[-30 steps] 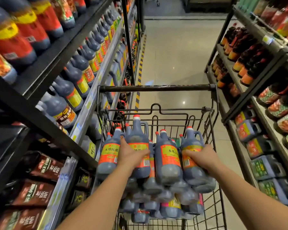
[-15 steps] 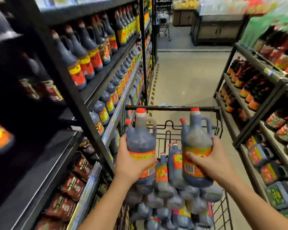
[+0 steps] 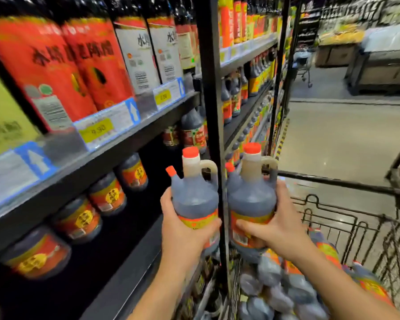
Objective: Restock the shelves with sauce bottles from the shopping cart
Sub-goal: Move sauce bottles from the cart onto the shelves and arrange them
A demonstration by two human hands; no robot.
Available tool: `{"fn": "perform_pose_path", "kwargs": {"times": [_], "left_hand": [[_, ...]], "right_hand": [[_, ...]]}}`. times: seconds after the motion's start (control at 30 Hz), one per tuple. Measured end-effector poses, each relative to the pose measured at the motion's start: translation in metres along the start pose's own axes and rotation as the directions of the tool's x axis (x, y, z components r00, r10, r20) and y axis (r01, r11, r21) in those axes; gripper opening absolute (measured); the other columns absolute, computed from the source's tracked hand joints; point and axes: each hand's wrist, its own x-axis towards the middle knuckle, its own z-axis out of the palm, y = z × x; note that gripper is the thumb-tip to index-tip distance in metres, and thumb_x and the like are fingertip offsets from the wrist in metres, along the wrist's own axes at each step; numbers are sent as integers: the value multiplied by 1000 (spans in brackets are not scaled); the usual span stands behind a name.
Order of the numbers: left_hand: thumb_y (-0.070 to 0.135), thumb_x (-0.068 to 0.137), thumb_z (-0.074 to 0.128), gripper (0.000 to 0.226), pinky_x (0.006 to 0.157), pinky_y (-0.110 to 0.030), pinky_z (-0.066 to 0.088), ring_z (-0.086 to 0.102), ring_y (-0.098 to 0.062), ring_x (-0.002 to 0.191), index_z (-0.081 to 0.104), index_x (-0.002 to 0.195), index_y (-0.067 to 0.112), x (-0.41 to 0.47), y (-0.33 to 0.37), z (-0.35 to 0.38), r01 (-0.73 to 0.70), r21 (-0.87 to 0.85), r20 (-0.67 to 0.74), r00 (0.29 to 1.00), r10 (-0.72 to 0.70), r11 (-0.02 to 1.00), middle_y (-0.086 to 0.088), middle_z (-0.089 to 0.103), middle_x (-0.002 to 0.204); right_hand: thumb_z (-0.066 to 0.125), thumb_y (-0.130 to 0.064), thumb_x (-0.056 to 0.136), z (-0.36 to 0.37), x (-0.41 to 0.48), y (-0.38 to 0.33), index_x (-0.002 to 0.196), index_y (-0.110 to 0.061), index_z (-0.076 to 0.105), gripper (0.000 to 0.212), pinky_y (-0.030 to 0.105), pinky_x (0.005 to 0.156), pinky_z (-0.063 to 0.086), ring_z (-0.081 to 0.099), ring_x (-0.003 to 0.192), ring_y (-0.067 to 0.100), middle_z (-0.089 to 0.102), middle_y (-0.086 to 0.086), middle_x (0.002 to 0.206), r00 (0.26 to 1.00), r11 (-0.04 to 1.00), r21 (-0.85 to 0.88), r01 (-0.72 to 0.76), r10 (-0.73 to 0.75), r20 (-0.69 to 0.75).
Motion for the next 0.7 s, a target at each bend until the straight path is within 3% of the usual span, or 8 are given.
{"fn": "perform_pose_path", "kwargs": {"times": [0.13, 0.2, 0.27, 0.3, 0.37, 0.43, 0.57, 0.7], "left_hand": [[14, 59, 91, 85, 62, -11, 50, 65, 4, 89, 41, 122, 38, 6, -20, -41, 42, 71, -132, 991, -33, 997, 29, 61, 105], [16, 59, 92, 75, 59, -13, 50, 66, 5, 81, 48, 118, 31, 12, -32, -58, 106, 98, -194, 977, -85, 990, 27, 66, 94], [19, 61, 91, 77, 58, -14, 50, 67, 7, 75, 54, 128, 19, 19, -41, -70, 170, 120, -228, 964, -139, 978, 22, 71, 84], [22, 62, 90, 86, 59, -9, 48, 64, 12, 76, 48, 137, 18, 21, -42, -73, 192, 139, -255, 955, -152, 971, 25, 69, 87], [22, 64, 89, 105, 66, -2, 43, 59, 16, 90, 24, 147, 32, 25, -44, -78, 188, 148, -321, 938, -133, 971, 25, 60, 112], [21, 67, 88, 110, 82, -13, 42, 52, 0, 115, 14, 146, 39, 28, -46, -80, 189, 157, -353, 927, -123, 969, 9, 47, 138], [20, 70, 86, 111, 95, -22, 35, 45, -10, 122, 9, 148, 37, 36, -59, -82, 243, 205, -383, 911, -151, 948, 6, 37, 143], [23, 75, 83, 122, 99, -14, 21, 27, -16, 141, -9, 154, 24, 43, -72, -84, 372, 212, -412, 873, -263, 904, -3, 17, 160]], "right_hand": [[89, -40, 56, 48, 14, 1, 128, -50, 30, 93, 8, 75, 48, 60, 103, -8, 55, -33, 114, 988, 998, 58, -13, 4, 156], [89, -33, 61, 69, 24, 3, 129, -49, 29, 93, 8, 73, 49, 60, 102, -8, 55, -34, 113, 977, 996, 93, -17, -4, 215], [89, -29, 63, 87, 35, 4, 133, -43, 29, 93, 9, 75, 50, 60, 105, -7, 54, -33, 115, 967, 993, 118, -24, -7, 256], [89, -28, 63, 96, 41, 5, 133, -40, 29, 92, 11, 75, 51, 60, 105, -6, 54, -30, 116, 962, 991, 131, -23, -14, 272], [88, -26, 64, 112, 52, 7, 133, -36, 29, 91, 13, 75, 51, 60, 103, -5, 54, -21, 119, 952, 990, 140, -27, -17, 305], [88, -22, 66, 125, 64, 9, 133, -33, 27, 91, 14, 75, 51, 58, 103, -7, 51, -15, 122, 941, 990, 135, -30, -18, 339], [88, -18, 66, 147, 82, 20, 133, -30, 26, 92, 18, 85, 53, 55, 110, -2, 47, -12, 126, 925, 991, 134, -30, -24, 379], [88, -22, 67, 158, 97, 35, 132, -36, 19, 96, 18, 87, 52, 53, 113, -2, 45, -7, 130, 919, 987, 148, -58, -6, 395]]}}
